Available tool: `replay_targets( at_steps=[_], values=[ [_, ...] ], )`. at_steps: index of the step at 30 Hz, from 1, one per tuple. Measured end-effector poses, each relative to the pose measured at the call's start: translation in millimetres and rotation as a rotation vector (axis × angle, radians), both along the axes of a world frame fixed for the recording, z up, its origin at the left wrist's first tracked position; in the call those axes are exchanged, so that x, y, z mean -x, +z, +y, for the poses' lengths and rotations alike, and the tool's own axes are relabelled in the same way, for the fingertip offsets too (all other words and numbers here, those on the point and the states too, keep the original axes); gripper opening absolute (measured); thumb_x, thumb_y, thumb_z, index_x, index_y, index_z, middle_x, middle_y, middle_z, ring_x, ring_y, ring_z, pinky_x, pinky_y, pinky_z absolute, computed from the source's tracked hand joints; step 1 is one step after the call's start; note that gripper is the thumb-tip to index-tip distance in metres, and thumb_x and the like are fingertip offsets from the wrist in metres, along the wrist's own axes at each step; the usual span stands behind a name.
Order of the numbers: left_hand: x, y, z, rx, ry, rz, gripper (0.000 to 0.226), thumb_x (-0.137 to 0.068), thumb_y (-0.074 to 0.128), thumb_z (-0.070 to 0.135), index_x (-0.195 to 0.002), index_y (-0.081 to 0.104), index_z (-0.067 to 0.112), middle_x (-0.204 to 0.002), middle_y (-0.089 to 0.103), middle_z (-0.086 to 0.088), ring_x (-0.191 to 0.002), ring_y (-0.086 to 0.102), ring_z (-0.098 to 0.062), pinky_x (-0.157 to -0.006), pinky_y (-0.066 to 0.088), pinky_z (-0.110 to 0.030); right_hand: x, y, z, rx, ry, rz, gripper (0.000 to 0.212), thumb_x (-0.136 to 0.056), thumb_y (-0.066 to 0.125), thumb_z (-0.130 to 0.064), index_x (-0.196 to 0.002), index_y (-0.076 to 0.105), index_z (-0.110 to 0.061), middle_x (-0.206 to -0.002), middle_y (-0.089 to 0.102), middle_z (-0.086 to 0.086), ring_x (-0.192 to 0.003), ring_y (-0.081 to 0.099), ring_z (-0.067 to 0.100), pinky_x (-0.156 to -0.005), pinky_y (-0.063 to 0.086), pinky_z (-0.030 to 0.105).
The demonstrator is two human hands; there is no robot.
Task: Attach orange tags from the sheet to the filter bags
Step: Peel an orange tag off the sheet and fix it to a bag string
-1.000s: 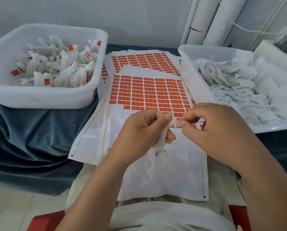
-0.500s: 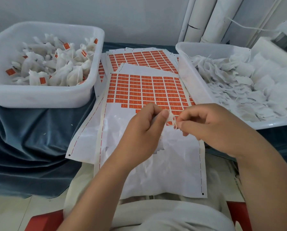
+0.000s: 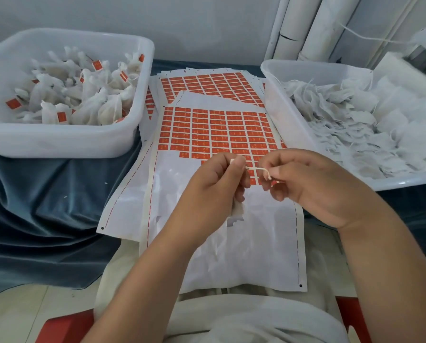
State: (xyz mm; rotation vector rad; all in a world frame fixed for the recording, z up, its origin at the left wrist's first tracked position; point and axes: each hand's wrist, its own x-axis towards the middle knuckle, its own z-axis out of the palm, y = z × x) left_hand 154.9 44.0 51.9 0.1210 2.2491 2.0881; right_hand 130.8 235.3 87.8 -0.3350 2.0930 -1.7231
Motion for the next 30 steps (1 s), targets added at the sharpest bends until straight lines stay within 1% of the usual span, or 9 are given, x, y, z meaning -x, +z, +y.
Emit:
replay_targets(
  at_steps=[5, 10, 14, 16, 18, 21, 23, 26, 30],
  values=[
    [-3.5, 4.2, -0.5, -0.094, 0.029, 0.056, 0.018, -0.099, 0.064, 0.043, -0.086, 0.074, 0.035, -0.071, 0.064, 0.015, -0.065, 0.061, -0.003, -0.060, 0.051, -0.014, 6.8, -7.9, -10.2, 0.265, 0.022, -0.169, 0.029, -0.086, 0.048, -0.011, -0.073, 0.072, -0.021, -0.080, 0.062, 0.000, -0.067, 0.056, 0.010, -0.053, 0.043, 0.021],
    [-1.3, 3.6, -1.9, -0.139, 0.160, 0.033, 0.027, -0.101, 0.058, 0.045, -0.080, 0.065, 0.030, -0.068, 0.063, 0.010, -0.065, 0.062, -0.004, -0.060, 0.048, -0.009, 8.4, -6.0, -1.7, 0.360, 0.066, -0.161, 0.032, -0.085, 0.044, -0.003, -0.073, 0.071, -0.017, -0.078, 0.059, 0.001, -0.066, 0.052, 0.011, -0.058, 0.045, 0.022],
    [-0.8, 1.4, -0.7, -0.163, 0.159, 0.036, 0.029, -0.102, 0.056, 0.044, -0.083, 0.069, 0.027, -0.071, 0.067, 0.009, -0.069, 0.064, -0.006, -0.066, 0.050, -0.009, 9.2, -9.8, -4.5, 0.439, 0.046, -0.142, 0.027, -0.091, 0.053, -0.010, -0.076, 0.073, -0.021, -0.104, 0.071, 0.002, -0.096, 0.066, 0.018, -0.073, 0.053, 0.025],
    [-0.9, 1.7, -0.4, -0.148, 0.152, 0.081, 0.022, -0.101, 0.060, 0.041, -0.089, 0.072, 0.026, -0.075, 0.070, 0.011, -0.071, 0.066, -0.005, -0.065, 0.050, -0.009, 9.3, -13.1, -7.7, 0.563, 0.028, -0.167, 0.021, -0.094, 0.059, -0.015, -0.081, 0.074, -0.023, -0.118, 0.073, 0.003, -0.110, 0.067, 0.020, -0.078, 0.056, 0.027],
    [-0.8, 2.2, -0.5, -0.138, 0.130, 0.135, 0.018, -0.100, 0.063, 0.037, -0.093, 0.074, 0.025, -0.080, 0.073, 0.011, -0.072, 0.068, -0.005, -0.066, 0.052, -0.012, 8.3, -16.3, -12.2, 0.731, 0.026, -0.215, 0.016, -0.095, 0.060, -0.018, -0.085, 0.073, -0.021, -0.120, 0.073, 0.004, -0.114, 0.068, 0.021, -0.082, 0.057, 0.028],
    [-0.5, 0.2, -0.2, -0.080, 0.093, 0.218, 0.019, -0.104, 0.060, 0.034, -0.091, 0.073, 0.028, -0.078, 0.073, 0.011, -0.071, 0.067, -0.006, -0.065, 0.052, -0.014, 6.1, -19.8, -18.9, 0.904, -0.001, -0.268, 0.008, -0.095, 0.058, -0.020, -0.092, 0.064, -0.017, -0.099, 0.074, 0.002, -0.108, 0.070, 0.022, -0.085, 0.057, 0.031],
    [-0.5, -2.7, 1.5, -0.031, 0.081, 0.253, 0.023, -0.107, 0.055, 0.031, -0.089, 0.069, 0.029, -0.076, 0.071, 0.011, -0.070, 0.067, -0.007, -0.062, 0.050, -0.012, 5.2, -18.8, -21.6, 0.924, -0.019, -0.269, 0.004, -0.095, 0.057, -0.019, -0.094, 0.058, -0.016, -0.086, 0.064, -0.001, -0.100, 0.068, 0.020, -0.085, 0.057, 0.031],
    [-0.1, -7.3, 3.3, 0.007, 0.049, 0.225, 0.030, -0.109, 0.049, 0.031, -0.085, 0.066, 0.031, -0.076, 0.069, 0.010, -0.071, 0.066, -0.006, -0.062, 0.049, -0.010, 4.7, -14.6, -21.9, 0.927, -0.076, -0.264, 0.005, -0.092, 0.057, -0.016, -0.092, 0.052, -0.015, -0.080, 0.049, -0.001, -0.084, 0.059, 0.017, -0.078, 0.054, 0.028],
    [1.2, -13.1, 4.3, 0.139, -0.084, 0.151, 0.043, -0.111, 0.042, 0.035, -0.074, 0.065, 0.031, -0.077, 0.070, 0.011, -0.077, 0.068, -0.006, -0.069, 0.049, -0.007, 5.3, -7.6, -13.0, 0.879, -0.137, -0.179, 0.002, -0.093, 0.052, -0.017, -0.093, 0.050, -0.017, -0.078, 0.044, -0.004, -0.074, 0.049, 0.013, -0.075, 0.048, 0.026]
  ],
)
